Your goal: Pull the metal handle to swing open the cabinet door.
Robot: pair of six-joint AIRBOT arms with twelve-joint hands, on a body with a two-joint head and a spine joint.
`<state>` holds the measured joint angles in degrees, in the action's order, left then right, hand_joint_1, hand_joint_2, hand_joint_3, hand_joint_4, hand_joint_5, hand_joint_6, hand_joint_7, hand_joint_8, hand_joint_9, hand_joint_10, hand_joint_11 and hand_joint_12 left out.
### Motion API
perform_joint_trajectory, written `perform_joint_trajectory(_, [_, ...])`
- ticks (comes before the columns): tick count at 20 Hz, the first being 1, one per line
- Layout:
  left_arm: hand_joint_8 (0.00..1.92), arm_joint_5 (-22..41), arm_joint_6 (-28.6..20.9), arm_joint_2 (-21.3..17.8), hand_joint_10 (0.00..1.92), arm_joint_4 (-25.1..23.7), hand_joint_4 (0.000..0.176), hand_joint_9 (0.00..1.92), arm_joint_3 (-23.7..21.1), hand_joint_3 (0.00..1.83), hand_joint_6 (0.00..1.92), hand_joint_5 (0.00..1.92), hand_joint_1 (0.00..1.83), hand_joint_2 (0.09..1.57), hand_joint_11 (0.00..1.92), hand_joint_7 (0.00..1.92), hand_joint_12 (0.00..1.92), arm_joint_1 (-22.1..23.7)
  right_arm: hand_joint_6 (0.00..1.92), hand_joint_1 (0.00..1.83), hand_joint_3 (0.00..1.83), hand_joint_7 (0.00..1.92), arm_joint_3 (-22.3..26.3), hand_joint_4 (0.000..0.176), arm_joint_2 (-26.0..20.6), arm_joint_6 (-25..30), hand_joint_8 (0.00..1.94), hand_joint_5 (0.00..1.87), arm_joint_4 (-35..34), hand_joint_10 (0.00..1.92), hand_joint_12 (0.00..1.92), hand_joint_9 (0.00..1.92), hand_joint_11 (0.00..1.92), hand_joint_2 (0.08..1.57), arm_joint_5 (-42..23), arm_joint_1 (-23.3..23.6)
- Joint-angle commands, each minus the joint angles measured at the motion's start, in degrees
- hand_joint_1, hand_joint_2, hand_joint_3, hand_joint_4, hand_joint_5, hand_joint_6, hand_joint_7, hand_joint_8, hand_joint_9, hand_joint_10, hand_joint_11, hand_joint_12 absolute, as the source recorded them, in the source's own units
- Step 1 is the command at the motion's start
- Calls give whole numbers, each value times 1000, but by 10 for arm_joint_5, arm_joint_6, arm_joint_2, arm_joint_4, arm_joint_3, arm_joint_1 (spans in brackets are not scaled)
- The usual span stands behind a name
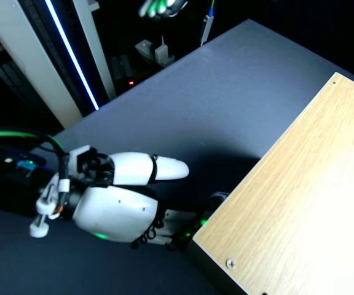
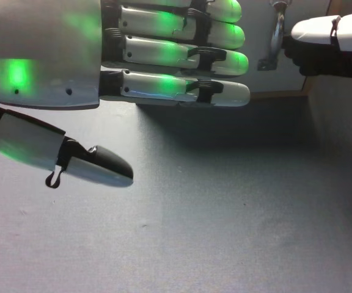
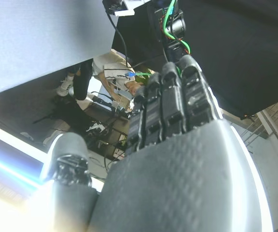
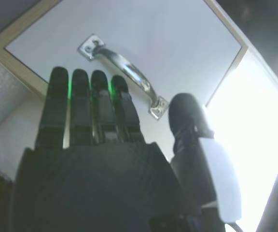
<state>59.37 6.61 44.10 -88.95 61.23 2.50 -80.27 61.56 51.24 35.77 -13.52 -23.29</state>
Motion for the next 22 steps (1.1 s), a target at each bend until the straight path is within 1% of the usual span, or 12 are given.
perform_joint_trajectory(1, [1, 12, 3, -3, 2, 57, 0, 92, -2, 0, 1, 54, 0, 1227, 0, 142, 226, 3, 2, 0, 0, 50, -2, 0, -4, 7, 3, 68, -19, 1, 75, 19, 0, 1234, -44, 9])
perform_joint_trajectory(2, [4, 12, 3, -3, 3, 57, 0, 44, -2, 0, 2, 18, 0, 1202, 0, 94, 98, 3, 7, 0, 0, 47, -1, 1, -4, 7, 2, 78, -18, 0, 64, 12, 0, 1211, -44, 9])
perform_joint_trajectory(4, [1, 12, 3, -3, 0, 57, 0, 4, -2, 0, 0, 3, 0, 1189, 0, 57, 9, 3, 0, 0, 0, 22, 1, 36, -6, 7, 0, 60, -11, 0, 6, 0, 0, 1188, -48, 9])
perform_joint_trajectory(5, [0, 12, 3, -3, 0, 57, 4, 0, -2, 0, 0, 0, 0, 1174, 0, 42, 1, 3, 3, 0, 0, 22, 4, 43, -7, 7, 2, 66, -7, 0, 0, 0, 0, 1182, -52, 9])
perform_joint_trajectory(6, [0, 12, 3, -3, 0, 57, 6, 0, -2, 0, 0, 0, 0, 1165, 0, 38, 0, 3, 10, 0, 0, 26, 6, 46, -8, 7, 3, 84, -3, 0, 0, 0, 0, 1182, -56, 8])
perform_joint_trajectory(8, [5, 12, 3, -3, 0, 57, 0, 0, -2, 0, 3, 8, 0, 1164, 0, 50, 0, 3, 5, 0, 0, 13, 10, 49, -11, 7, 0, 76, 3, 0, 0, 0, 0, 1183, -63, 8])
perform_joint_trajectory(9, [4, 12, 3, -3, 0, 57, 0, 0, -2, 0, 6, 14, 0, 1164, 0, 49, 0, 3, 1, 0, 0, 6, 12, 43, -13, 7, 0, 67, 6, 0, 0, 0, 0, 1186, -65, 8])
perform_joint_trajectory(10, [2, 12, 3, -3, 0, 57, 0, 0, -2, 0, 5, 15, 0, 1163, 0, 45, 0, 3, 0, 0, 0, 11, 15, 29, -15, 7, 2, 62, 10, 0, 0, 0, 0, 1191, -68, 7])
perform_joint_trajectory(11, [2, 12, 3, -3, 3, 57, 0, 8, -2, 0, 9, 24, 0, 1172, 0, 45, 0, 3, 0, 0, 0, 15, 18, 0, -16, 7, 4, 50, 12, 0, 1, 0, 3, 1193, -71, 7])
perform_joint_trajectory(19, [7, 12, 3, -3, 4, 57, 0, 12, -2, 6, 5, 24, 0, 1211, 17, 54, 9, 3, 10, 0, 0, 117, 36, 0, -28, 7, 11, 131, 41, 13, 63, 83, 66, 1207, -97, -4])
perform_joint_trajectory(20, [8, 12, 3, -3, 6, 57, 0, 17, -2, 8, 10, 38, 0, 1215, 22, 58, 11, 3, 3, 0, 1, 144, 39, 0, -30, 7, 8, 161, 47, 4, 238, 105, 12, 1201, -104, -6])
perform_joint_trajectory(22, [12, 12, 3, -3, 8, 57, 0, 25, -2, 10, 11, 44, 0, 1222, 35, 71, 18, 3, 7, 0, 2, 165, 44, 0, -33, 7, 7, 188, 56, 2, 312, 115, 0, 1201, -110, -9])
